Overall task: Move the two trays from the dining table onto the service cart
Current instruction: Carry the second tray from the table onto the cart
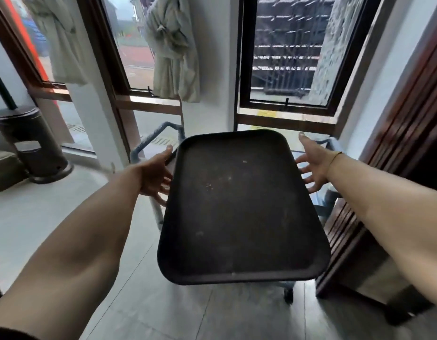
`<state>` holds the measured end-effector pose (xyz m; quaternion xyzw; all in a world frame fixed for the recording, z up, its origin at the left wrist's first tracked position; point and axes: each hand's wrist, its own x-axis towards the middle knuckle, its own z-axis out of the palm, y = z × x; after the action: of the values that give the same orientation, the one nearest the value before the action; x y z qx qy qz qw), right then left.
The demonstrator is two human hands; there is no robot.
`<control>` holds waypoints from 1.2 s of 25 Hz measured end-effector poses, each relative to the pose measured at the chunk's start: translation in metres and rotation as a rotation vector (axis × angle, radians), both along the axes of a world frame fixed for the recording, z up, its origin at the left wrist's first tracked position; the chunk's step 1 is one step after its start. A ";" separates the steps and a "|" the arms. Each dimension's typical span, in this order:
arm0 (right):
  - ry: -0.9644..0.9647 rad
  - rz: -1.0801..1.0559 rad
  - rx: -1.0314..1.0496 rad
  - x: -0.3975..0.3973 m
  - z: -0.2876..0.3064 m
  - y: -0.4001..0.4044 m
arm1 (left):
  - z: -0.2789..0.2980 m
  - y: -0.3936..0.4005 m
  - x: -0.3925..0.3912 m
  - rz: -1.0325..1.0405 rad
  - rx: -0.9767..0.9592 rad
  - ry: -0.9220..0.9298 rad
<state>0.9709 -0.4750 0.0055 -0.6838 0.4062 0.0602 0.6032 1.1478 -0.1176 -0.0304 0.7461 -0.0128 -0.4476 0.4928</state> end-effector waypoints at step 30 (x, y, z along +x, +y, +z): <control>0.133 -0.375 0.049 0.174 -0.100 -0.271 | -0.072 -0.351 0.266 -0.320 0.142 0.098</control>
<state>1.1454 -0.7458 -0.0944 -0.5756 0.5638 0.0016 0.5923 1.4136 -0.4689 -0.1023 0.7447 -0.0755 -0.5559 0.3614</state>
